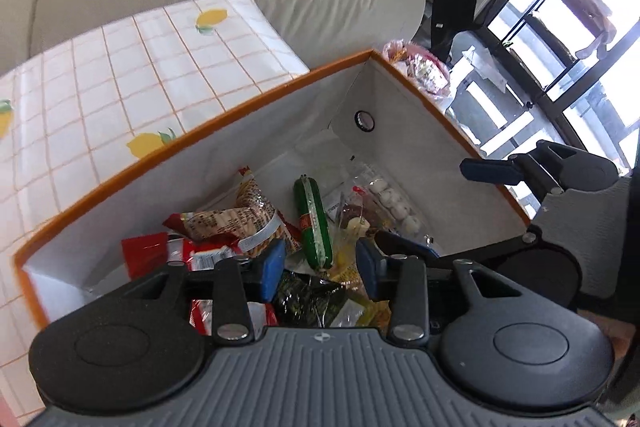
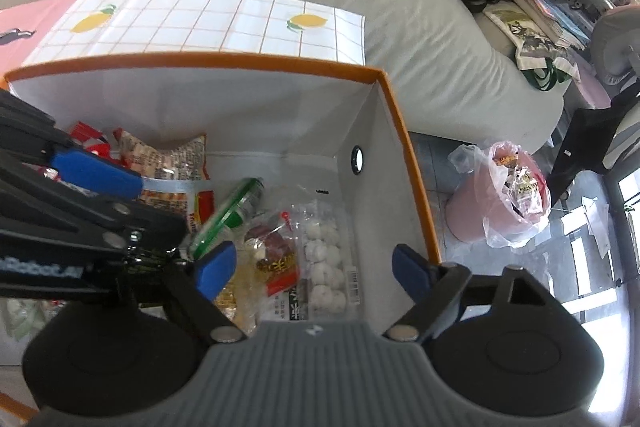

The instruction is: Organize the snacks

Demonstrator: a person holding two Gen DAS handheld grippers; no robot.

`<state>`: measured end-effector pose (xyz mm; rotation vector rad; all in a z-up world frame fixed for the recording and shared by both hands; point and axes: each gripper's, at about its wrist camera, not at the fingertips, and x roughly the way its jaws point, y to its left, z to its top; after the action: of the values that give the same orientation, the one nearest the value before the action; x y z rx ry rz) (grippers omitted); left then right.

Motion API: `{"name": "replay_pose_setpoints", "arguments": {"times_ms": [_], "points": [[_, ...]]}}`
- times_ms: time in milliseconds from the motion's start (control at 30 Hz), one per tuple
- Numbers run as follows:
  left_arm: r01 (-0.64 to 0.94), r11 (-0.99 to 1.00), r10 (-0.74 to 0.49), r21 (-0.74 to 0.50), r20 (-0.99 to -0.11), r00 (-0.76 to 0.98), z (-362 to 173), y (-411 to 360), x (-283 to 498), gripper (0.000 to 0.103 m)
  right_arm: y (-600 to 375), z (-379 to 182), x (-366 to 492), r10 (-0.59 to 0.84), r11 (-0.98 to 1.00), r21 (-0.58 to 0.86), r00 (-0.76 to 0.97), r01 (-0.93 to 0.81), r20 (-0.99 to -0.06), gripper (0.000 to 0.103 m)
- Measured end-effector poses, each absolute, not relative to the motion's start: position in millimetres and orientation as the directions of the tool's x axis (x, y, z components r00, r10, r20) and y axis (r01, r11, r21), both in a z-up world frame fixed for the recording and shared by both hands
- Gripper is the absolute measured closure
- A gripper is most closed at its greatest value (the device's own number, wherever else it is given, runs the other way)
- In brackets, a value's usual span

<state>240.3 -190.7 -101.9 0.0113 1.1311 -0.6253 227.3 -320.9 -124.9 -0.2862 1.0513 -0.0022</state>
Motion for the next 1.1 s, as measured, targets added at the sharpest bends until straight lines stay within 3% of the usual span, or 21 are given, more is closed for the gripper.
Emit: {"name": "replay_pose_setpoints", "arguments": {"times_ms": [233,567,900,1100], "points": [[0.505,0.828,-0.464,-0.245,-0.804,0.371,-61.9,-165.8,203.7,0.053,-301.8,-94.9,198.2,-0.134,0.961,-0.245,0.554,-0.132,-0.822,0.009],[0.519,0.848,-0.425,-0.105,-0.720,0.549,0.4,-115.3,137.1,0.050,-256.5,-34.2,130.0,-0.036,0.988,-0.131,0.697,-0.084,-0.716,0.006],[0.441,0.897,-0.371,-0.038,-0.606,0.703,47.7,-53.2,61.4,0.050,-193.6,11.7,45.8,-0.014,0.997,-0.066,0.843,-0.026,-0.537,0.004],[0.356,0.934,-0.313,-0.040,-0.577,0.754,48.9,-18.1,31.0,0.050,-172.2,16.8,5.0,-0.046,0.999,-0.029,0.866,0.036,-0.498,0.003]]}}
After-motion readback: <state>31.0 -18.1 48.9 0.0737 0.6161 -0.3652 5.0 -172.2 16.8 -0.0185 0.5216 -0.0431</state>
